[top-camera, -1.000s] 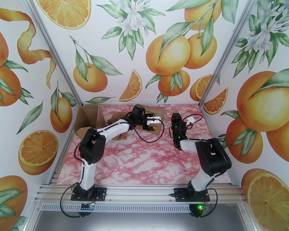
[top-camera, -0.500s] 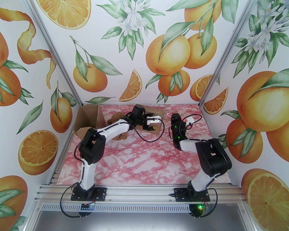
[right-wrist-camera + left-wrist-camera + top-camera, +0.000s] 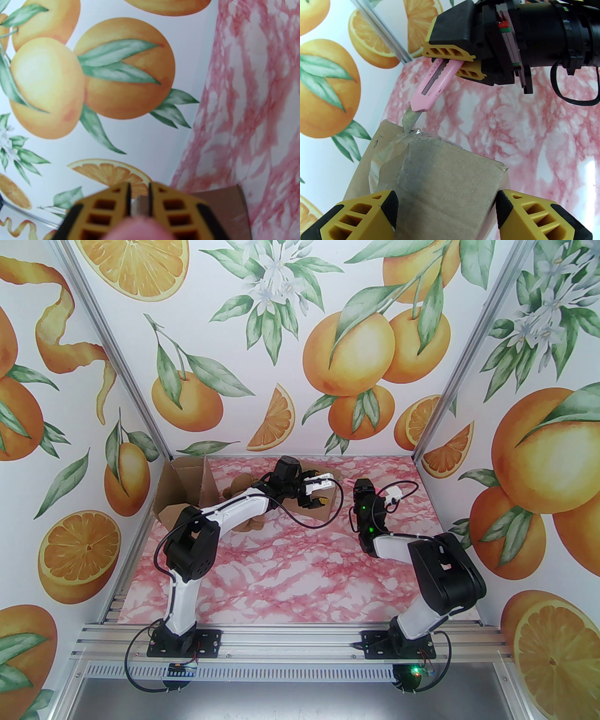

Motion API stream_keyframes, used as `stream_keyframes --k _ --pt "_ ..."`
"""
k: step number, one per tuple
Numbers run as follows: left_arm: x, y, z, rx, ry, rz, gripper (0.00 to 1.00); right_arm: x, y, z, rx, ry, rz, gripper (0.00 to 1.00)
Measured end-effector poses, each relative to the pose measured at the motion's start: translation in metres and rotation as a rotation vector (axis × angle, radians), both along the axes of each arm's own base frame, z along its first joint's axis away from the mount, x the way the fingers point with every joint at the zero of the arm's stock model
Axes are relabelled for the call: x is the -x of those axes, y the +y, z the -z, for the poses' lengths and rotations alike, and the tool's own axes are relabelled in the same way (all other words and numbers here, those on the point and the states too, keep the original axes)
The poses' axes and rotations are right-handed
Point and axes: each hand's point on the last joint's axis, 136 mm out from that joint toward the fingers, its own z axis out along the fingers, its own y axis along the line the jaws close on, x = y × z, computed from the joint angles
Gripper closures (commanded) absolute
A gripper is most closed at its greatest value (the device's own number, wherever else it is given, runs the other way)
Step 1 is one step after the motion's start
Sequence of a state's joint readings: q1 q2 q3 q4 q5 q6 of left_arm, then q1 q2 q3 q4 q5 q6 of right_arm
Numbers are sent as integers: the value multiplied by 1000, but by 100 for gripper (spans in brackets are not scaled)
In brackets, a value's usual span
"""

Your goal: Unpack the express box

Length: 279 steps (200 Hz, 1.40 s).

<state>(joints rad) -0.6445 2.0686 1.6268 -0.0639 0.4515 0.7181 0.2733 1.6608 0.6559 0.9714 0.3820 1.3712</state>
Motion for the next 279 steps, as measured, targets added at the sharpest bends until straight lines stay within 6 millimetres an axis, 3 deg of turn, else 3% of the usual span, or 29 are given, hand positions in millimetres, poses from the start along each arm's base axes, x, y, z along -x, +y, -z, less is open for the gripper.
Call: stream_keyframes --k 65,191,216,249,279 --pt "-1 -13 1 31 20 -37 25 19 14 2 4 44 -21 100" --pt "4 -16 3 51 75 -35 31 42 -4 1 -17 58 10 100" --pt "-2 -15 0 62 91 -54 32 42 -7 1 -14 71 11 100" --pt "-35 0 -6 79 65 -169 34 42 11 4 -28 95 -72 100" --pt "-42 3 -6 83 73 -209 34 44 11 3 -37 106 -75 100"
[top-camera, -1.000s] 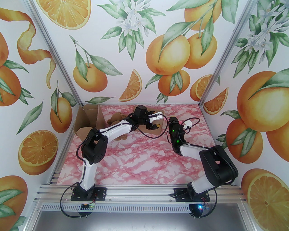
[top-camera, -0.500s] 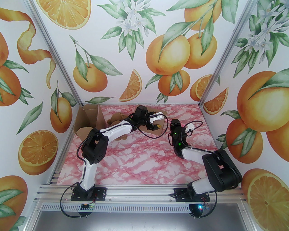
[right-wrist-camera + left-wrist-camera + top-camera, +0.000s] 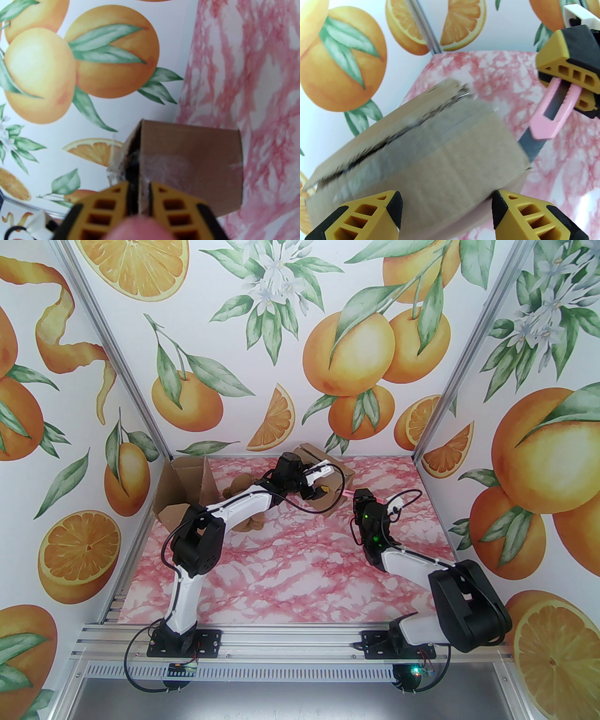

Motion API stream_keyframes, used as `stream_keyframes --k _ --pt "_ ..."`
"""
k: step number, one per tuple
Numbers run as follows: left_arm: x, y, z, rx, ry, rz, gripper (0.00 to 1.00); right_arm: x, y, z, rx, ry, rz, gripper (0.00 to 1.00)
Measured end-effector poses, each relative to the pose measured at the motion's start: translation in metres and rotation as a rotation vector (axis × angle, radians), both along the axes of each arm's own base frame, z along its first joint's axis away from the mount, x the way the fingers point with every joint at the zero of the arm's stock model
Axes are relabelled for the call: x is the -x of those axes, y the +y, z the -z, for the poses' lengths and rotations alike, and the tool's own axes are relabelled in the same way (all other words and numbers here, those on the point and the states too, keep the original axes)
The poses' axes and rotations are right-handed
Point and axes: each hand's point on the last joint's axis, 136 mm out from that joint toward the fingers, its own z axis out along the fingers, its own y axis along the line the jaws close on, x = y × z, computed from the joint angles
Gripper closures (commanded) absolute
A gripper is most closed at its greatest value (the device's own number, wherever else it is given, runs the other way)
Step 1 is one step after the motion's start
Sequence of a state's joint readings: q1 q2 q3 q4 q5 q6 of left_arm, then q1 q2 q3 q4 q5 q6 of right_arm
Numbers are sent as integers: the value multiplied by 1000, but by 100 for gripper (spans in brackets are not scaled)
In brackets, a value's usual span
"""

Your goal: Unpack the express box

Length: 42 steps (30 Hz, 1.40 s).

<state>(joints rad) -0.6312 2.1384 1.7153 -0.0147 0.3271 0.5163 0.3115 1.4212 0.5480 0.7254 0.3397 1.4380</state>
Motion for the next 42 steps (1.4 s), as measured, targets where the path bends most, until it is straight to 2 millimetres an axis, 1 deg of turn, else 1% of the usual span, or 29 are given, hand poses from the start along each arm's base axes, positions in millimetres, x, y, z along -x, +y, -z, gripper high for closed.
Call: stream_keyframes --k 4,6,8,10,13,16,18,22,24,26,28,30,31,33,35,36,37,38,39,40,42 --pt "-7 2 0 -1 -4 -43 33 3 1 -3 -8 9 -8 100" --pt "-11 5 -1 -5 -13 -68 33 9 1 -6 -3 17 -19 100" --pt "-15 8 -1 -10 -19 -87 32 18 -3 -14 11 20 -24 100" --pt "-17 10 -1 -14 -21 -97 31 28 -13 -27 22 11 -14 100" --pt "-18 12 -1 -16 -23 -101 31 40 -39 -48 38 -19 29 100" --pt "-18 12 -1 -16 -23 -101 31 47 -59 -56 50 -25 68 100" --pt "-18 12 -1 -16 -23 -101 31 48 -63 -53 54 -9 71 100" --pt "-15 9 -1 -21 -27 -90 28 48 -59 -34 56 48 18 100" --pt "-11 6 -2 -28 -32 -79 27 52 -58 -24 57 76 7 100" --pt "-4 3 -5 -39 -34 -60 25 62 -60 -14 61 105 7 100" --pt "3 -1 -7 -51 -27 -41 24 72 -63 -13 65 112 12 100" --pt "8 -8 -17 -52 -26 -21 23 76 -65 -20 66 93 17 100" --pt "11 -12 -26 -49 -22 -8 22 76 -64 -22 64 85 14 100" --pt "12 -21 -56 -20 -42 9 22 74 -62 -20 58 83 2 100" --pt "11 -33 -99 34 -91 25 20 74 -56 -7 55 109 -16 100" --pt "13 -37 -116 60 -114 30 20 75 -55 -2 56 120 -20 100" --pt "15 -39 -130 83 -132 36 20 77 -54 2 57 130 -24 100" --pt "16 -41 -141 104 -139 37 19 80 -54 5 59 138 -24 100" --pt "18 -43 -145 114 -139 37 19 83 -55 4 61 138 -21 100" --pt "19 -44 -144 117 -127 37 18 86 -58 1 65 133 -15 100" --pt "19 -45 -133 106 -89 26 18 94 -66 -9 69 113 6 100"
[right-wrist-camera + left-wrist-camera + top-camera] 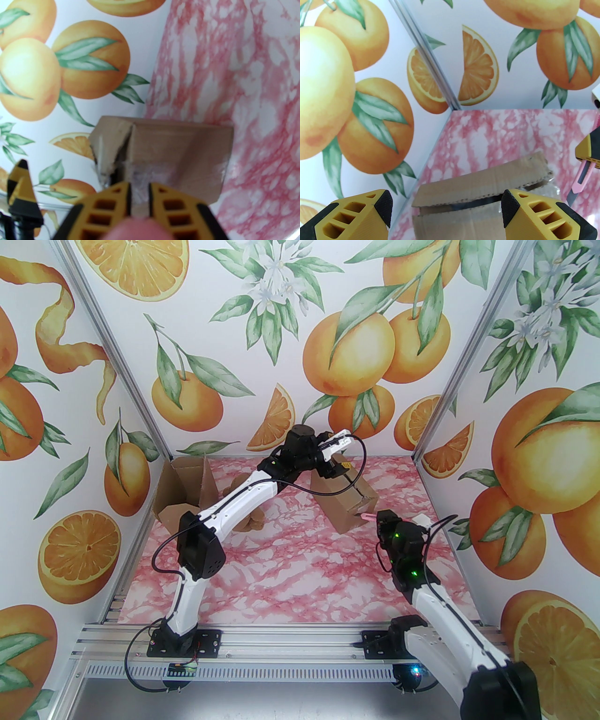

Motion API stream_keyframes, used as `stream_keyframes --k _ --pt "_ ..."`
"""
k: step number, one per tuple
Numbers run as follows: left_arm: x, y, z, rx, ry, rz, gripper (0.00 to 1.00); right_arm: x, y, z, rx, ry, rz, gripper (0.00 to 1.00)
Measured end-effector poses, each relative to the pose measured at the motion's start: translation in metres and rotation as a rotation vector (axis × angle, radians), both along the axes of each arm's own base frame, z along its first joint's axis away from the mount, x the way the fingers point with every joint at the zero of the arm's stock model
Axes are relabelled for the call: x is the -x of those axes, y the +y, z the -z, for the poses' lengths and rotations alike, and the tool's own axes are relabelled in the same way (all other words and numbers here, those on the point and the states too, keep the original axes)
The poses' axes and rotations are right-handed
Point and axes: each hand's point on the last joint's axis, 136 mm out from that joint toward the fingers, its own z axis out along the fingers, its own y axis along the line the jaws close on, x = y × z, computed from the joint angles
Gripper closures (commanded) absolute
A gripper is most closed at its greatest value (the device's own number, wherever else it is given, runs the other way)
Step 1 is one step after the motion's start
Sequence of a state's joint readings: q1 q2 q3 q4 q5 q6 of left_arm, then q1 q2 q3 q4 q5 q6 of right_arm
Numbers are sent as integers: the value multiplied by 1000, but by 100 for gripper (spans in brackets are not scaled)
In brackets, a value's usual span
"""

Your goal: Unpack the express box

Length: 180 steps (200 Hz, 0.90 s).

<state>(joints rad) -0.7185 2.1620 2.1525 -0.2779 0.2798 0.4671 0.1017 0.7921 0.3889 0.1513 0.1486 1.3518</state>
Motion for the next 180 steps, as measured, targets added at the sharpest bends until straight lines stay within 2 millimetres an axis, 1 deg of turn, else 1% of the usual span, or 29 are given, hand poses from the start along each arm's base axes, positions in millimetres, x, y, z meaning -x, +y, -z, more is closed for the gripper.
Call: stream_keyframes --k 9,18,36,60,94,113,128,141,159,172,180 --pt "-2 0 10 -12 32 -16 18 6 -7 -5 5 -9 18 100" --pt "-5 2 21 -27 60 -35 18 12 -13 -5 7 0 32 100" --pt "-10 7 39 -50 119 -78 18 20 -23 9 4 64 51 100" --pt "-15 17 52 -66 188 -136 18 27 -29 49 4 220 61 100" --pt "-24 30 52 -43 265 -210 18 32 -32 114 52 474 41 100" --pt "-27 36 47 -19 305 -243 18 35 -33 139 68 572 27 99" --pt "-29 42 43 0 339 -268 18 33 -33 151 80 617 16 97" --pt "-30 46 39 20 365 -286 18 28 -33 157 92 640 8 92" --pt "-32 51 41 34 405 -308 18 17 -36 163 111 666 0 77" --pt "-32 55 46 32 438 -323 18 10 -38 167 122 683 -7 64" --pt "-32 56 49 34 459 -331 18 7 -37 170 125 688 -13 52"
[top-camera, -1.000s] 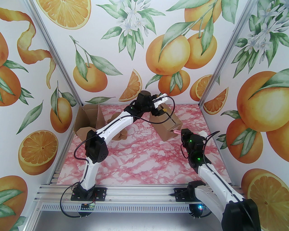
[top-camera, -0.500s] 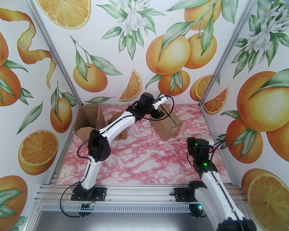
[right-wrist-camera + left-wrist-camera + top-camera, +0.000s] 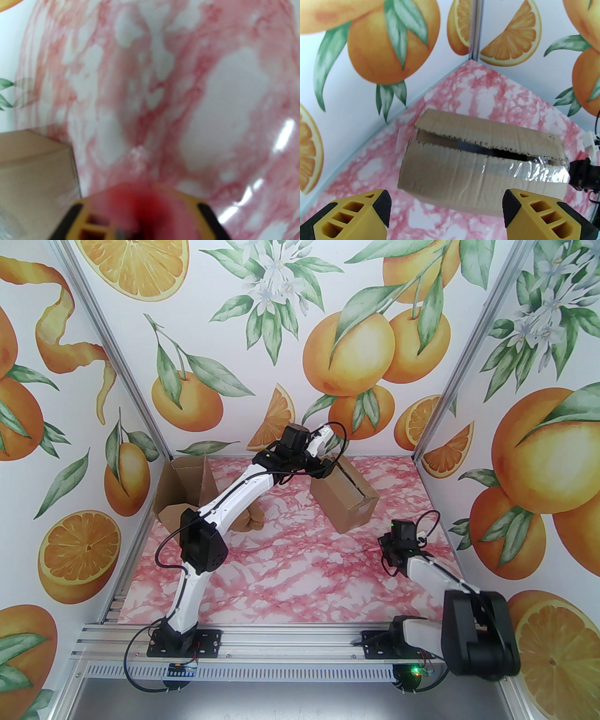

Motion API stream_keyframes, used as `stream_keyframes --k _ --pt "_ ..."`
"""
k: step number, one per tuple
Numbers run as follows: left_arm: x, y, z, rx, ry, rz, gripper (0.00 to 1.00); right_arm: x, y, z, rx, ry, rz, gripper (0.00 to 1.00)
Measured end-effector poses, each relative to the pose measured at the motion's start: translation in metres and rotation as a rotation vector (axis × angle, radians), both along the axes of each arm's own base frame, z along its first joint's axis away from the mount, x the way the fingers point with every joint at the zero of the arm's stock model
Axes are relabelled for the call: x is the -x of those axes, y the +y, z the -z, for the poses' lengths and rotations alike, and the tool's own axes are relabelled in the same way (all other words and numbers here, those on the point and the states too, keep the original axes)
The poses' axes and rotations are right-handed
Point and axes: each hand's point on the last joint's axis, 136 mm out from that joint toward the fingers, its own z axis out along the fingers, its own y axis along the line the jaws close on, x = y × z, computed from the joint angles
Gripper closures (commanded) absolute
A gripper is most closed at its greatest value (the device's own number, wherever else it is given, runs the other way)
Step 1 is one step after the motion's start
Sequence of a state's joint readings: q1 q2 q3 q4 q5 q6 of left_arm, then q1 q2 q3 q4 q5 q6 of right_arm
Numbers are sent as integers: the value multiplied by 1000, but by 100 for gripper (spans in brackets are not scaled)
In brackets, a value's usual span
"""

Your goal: Unpack the express box

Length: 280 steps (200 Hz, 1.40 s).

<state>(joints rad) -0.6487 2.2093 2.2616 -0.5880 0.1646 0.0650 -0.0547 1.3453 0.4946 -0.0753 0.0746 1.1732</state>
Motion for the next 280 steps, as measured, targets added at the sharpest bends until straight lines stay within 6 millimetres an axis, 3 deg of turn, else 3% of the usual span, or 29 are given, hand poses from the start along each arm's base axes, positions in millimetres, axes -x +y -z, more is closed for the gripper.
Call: stream_keyframes --k 24,43,62,79,109,136,156,175,208,242,280 --pt "0 5 7 11 58 -30 18 -6 -1 -3 18 6 -16 26" --pt "2 7 11 37 117 -54 19 -14 -7 -17 65 -7 -19 20" --pt "1 9 9 78 172 -81 20 -21 -15 -42 126 -51 -22 19" --pt "-2 9 6 127 220 -101 20 -28 -21 -74 200 -101 -50 20" --pt "-8 4 12 174 283 -111 21 -57 -18 -159 365 -245 -167 20" --pt "-11 -2 40 159 352 -125 22 -89 13 -224 493 -332 -359 20" --pt "-11 -3 66 131 409 -140 22 -119 57 -253 571 -357 -542 20" --pt "-7 -3 82 105 449 -147 22 -137 93 -253 621 -330 -687 21" --pt "-1 -4 91 81 472 -148 22 -149 124 -218 689 -189 -869 21" --pt "3 -3 100 52 490 -159 21 -141 122 -187 758 -42 -946 21" --pt "3 -2 102 46 490 -161 21 -139 109 -187 840 33 -951 22"
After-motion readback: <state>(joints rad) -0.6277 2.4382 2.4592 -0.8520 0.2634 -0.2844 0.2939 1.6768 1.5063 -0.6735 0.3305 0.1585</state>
